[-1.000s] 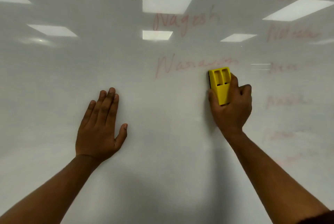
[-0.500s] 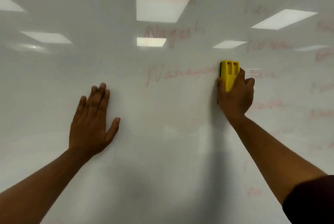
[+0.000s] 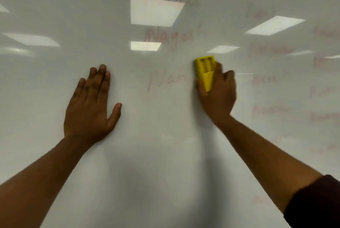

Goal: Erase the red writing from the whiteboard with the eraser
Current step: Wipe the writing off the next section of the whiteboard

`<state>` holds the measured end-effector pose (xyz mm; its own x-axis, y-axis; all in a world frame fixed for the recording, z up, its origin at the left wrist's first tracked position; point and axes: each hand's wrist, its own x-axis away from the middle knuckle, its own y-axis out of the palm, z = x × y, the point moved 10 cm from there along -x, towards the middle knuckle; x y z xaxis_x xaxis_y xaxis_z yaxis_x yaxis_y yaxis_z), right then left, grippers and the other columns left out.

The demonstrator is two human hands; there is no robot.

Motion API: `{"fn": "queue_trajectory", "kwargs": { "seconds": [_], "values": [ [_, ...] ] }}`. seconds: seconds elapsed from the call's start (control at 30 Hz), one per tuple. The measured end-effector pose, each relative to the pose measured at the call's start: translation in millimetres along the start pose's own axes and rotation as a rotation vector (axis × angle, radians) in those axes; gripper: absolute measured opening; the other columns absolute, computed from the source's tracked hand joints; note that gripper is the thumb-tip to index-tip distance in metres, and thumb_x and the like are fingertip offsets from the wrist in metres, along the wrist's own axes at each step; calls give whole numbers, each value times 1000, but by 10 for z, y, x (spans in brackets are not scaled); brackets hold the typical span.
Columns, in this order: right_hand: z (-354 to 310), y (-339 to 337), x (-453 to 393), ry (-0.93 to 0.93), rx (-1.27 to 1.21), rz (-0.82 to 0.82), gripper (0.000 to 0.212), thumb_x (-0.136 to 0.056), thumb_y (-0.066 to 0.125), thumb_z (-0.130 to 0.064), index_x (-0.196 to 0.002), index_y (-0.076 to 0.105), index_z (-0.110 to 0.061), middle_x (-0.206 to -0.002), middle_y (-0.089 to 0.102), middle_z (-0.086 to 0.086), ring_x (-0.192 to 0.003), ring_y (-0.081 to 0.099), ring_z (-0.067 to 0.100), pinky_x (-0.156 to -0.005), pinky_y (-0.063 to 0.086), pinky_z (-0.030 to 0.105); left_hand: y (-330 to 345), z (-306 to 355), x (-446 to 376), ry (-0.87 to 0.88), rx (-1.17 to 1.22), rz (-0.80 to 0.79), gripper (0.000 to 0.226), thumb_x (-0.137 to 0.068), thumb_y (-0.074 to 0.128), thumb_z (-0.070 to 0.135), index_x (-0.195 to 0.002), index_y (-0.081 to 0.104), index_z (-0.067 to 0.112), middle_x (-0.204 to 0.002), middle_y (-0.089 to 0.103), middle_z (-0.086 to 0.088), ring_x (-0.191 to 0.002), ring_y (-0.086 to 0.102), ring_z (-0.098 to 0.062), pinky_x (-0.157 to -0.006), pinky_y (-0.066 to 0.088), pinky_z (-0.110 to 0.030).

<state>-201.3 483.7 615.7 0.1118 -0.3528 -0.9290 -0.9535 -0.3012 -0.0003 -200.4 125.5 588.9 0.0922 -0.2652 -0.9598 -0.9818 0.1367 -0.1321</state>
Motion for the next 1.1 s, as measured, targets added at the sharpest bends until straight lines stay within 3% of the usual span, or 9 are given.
{"fn": "queue_trajectory", "kwargs": {
  "seconds": [0.13, 0.33, 0.53, 0.6, 0.73, 0.8, 0.93, 1.0, 1.1],
  "values": [
    [-820, 218, 499, -652, -48, -140, 70, -85, 66, -57, -146, 50, -26, -102, 44, 3, -88, 47, 23, -56, 48, 33, -6, 6, -1, -8, -14, 4, 83, -103, 35, 50, -170, 8, 9, -179, 5, -7, -166, 4, -23, -135, 0, -36],
    [-154, 43, -159, 53, -98, 46, 74, -83, 64, -60, -148, 47, -28, -103, 43, 5, -94, 54, 30, -74, 47, 35, 7, 7, 17, -21, -26, -4, 83, -103, 34, 50, -170, 6, 11, -180, 3, -5, -166, 2, -22, -135, 0, -37],
    [-1212, 292, 584, -814, -92, -136, 70, -85, 68, -55, -145, 54, -23, -100, 47, 5, -85, 47, 25, -53, 46, 34, -16, 18, 24, -21, -31, 10, 82, -103, 36, 48, -170, 10, 9, -179, 7, -7, -166, 6, -23, -135, 5, -39],
    [-1100, 278, 300, -704, -65, -103, 71, -85, 67, -58, -146, 52, -25, -101, 47, 5, -87, 49, 25, -56, 46, 32, -18, 16, 29, -17, -29, 14, 82, -103, 36, 49, -170, 9, 9, -179, 7, -6, -166, 6, -23, -135, 5, -39],
    [-737, 164, -192, -171, -63, 18, 73, -84, 64, -59, -148, 47, -30, -104, 47, 8, -93, 52, 29, -68, 43, 32, 0, 11, 38, -17, -38, 14, 82, -104, 34, 50, -170, 7, 11, -179, 5, -5, -166, 4, -21, -135, 4, -38],
    [-1001, 197, 28, -281, -93, 28, 72, -84, 65, -55, -148, 49, -26, -104, 48, 10, -92, 51, 31, -66, 41, 33, 0, 13, 39, -20, -41, 16, 81, -104, 35, 50, -170, 8, 11, -179, 6, -6, -166, 5, -22, -135, 4, -38],
    [-1545, 324, 610, -844, -94, -127, 70, -85, 65, -56, -146, 49, -25, -102, 47, 6, -87, 48, 28, -53, 46, 34, -25, 16, 45, -16, -38, 28, 80, -104, 37, 48, -170, 11, 9, -179, 8, -7, -166, 8, -23, -135, 6, -40],
    [-1459, 321, 311, -772, -65, -136, 71, -86, 64, -59, -147, 48, -26, -104, 48, 7, -89, 50, 29, -56, 48, 35, -17, 7, 39, -13, -36, 22, 81, -104, 37, 48, -170, 10, 10, -179, 7, -6, -166, 7, -23, -135, 6, -39],
    [-1082, 234, -223, -347, -41, -65, 75, -84, 63, -61, -150, 44, -30, -105, 47, 6, -93, 52, 27, -64, 38, 31, 10, -5, 46, -17, -39, 17, 82, -104, 37, 49, -170, 8, 11, -179, 5, -5, -166, 5, -21, -135, 4, -38]
  ]
}}
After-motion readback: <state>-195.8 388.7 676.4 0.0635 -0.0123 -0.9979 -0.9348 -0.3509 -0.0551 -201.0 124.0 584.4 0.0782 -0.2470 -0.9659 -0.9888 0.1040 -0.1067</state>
